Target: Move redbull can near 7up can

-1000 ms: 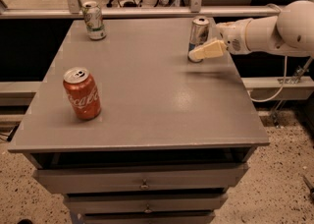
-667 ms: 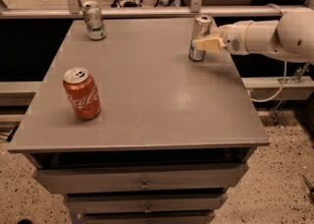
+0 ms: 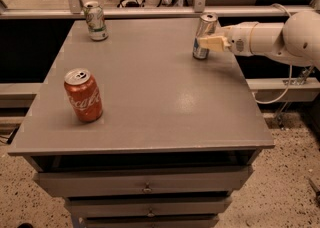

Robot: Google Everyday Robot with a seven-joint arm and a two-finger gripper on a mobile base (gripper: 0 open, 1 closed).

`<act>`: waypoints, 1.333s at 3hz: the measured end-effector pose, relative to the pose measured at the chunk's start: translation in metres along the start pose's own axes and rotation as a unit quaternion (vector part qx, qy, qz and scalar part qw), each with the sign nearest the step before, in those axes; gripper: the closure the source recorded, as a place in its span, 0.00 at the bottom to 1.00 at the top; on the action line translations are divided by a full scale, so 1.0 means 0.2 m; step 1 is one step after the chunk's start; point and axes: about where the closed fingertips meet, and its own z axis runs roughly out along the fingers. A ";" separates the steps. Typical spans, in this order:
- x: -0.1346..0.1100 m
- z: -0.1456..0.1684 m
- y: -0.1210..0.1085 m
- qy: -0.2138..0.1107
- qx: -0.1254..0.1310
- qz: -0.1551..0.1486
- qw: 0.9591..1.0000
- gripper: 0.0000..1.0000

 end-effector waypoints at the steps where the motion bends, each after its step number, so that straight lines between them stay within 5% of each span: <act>1: 0.00 0.01 0.01 0.000 -0.002 0.000 1.000 1.00; 3: -0.11 0.05 -0.01 -0.018 -0.002 -0.015 1.000 1.00; 4: -0.37 0.18 -0.03 -0.054 -0.008 -0.050 0.997 1.00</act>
Offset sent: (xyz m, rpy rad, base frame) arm 0.0003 0.0019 -0.0006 0.0008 0.0009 0.0027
